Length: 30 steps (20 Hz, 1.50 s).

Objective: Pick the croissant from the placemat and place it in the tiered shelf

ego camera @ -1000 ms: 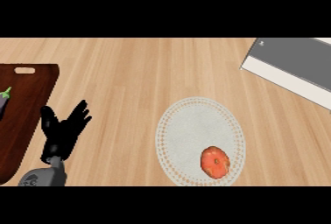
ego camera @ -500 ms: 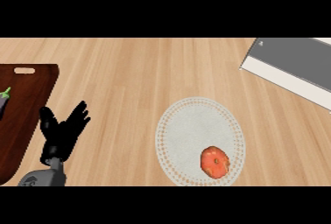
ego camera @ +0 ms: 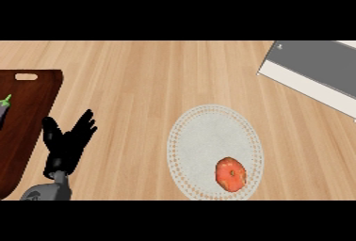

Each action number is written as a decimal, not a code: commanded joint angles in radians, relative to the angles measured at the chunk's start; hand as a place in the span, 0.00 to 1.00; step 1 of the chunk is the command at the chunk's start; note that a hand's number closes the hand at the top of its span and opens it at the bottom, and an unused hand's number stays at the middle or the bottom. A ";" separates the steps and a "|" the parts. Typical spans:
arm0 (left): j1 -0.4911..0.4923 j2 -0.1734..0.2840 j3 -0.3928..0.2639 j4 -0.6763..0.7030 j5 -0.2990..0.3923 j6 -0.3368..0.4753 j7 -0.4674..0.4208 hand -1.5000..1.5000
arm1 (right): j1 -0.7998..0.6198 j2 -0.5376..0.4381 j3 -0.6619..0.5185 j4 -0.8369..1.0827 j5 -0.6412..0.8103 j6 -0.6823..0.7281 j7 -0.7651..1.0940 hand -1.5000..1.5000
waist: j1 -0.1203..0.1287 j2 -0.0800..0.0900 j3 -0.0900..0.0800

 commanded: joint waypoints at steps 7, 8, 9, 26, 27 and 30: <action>0.033 0.004 -0.003 -0.020 0.000 -0.013 0.004 0.50 | -0.010 -0.003 -0.199 -0.044 -0.204 -0.094 -0.065 0.00 | -0.007 -0.003 -0.001; -0.028 0.009 0.021 0.038 0.011 -0.010 0.000 0.50 | -0.044 -0.046 -0.212 -0.025 -0.215 -0.057 -0.041 0.00 | -0.009 0.001 -0.002; -0.015 0.013 0.013 0.029 0.008 -0.019 0.008 0.50 | -0.029 0.011 -0.209 -0.039 -0.218 -0.123 -0.069 0.00 | -0.005 0.001 -0.002; 0.026 0.034 0.056 -0.037 0.033 -0.005 0.053 0.50 | 0.203 -0.308 -0.382 -0.172 -0.356 -0.154 0.012 0.00 | -0.044 -0.015 -0.002; 0.008 0.015 0.031 -0.028 0.016 0.003 0.059 0.50 | 0.209 -0.365 -0.393 -0.130 -0.366 -0.102 -0.010 0.00 | -0.035 -0.009 -0.001; 0.076 -0.028 0.003 -0.011 -0.003 -0.001 -0.023 0.50 | 0.313 -0.351 -0.438 -0.199 -0.438 -0.045 -0.034 0.00 | -0.039 -0.011 -0.002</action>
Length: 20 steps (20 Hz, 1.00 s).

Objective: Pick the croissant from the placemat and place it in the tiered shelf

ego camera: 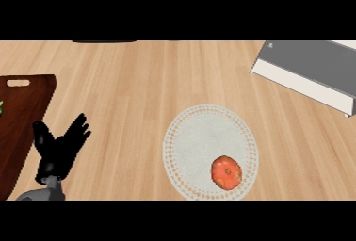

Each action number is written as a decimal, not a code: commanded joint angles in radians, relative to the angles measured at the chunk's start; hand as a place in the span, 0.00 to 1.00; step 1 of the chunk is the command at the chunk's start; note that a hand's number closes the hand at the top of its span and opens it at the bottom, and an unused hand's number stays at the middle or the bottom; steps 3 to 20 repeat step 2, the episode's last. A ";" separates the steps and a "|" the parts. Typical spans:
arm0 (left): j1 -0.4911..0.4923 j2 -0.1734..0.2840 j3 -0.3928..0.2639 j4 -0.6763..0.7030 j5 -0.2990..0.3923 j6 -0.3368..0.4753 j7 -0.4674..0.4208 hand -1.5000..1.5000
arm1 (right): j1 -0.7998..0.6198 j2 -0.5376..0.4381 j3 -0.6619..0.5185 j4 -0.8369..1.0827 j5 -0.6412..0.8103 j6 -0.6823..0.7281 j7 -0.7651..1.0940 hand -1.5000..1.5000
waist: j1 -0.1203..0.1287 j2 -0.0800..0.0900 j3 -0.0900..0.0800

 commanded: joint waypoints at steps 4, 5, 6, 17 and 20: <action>-0.029 0.017 0.009 -0.004 -0.011 0.010 0.025 0.50 | 0.151 -0.075 -0.087 -0.041 -0.110 0.130 -0.038 0.00 | -0.003 0.002 0.000; -0.029 0.017 0.009 -0.004 -0.011 0.010 0.025 0.50 | 0.151 -0.075 -0.087 -0.041 -0.110 0.130 -0.038 0.00 | -0.003 0.002 0.000; -0.029 0.017 0.009 -0.004 -0.011 0.010 0.025 0.50 | 0.151 -0.075 -0.087 -0.041 -0.110 0.130 -0.038 0.00 | -0.003 0.002 0.000; -0.029 0.017 0.009 -0.004 -0.011 0.010 0.025 0.50 | 0.151 -0.075 -0.087 -0.041 -0.110 0.130 -0.038 0.00 | -0.003 0.002 0.000; -0.029 0.017 0.009 -0.004 -0.011 0.010 0.025 0.50 | 0.151 -0.075 -0.087 -0.041 -0.110 0.130 -0.038 0.00 | -0.003 0.002 0.000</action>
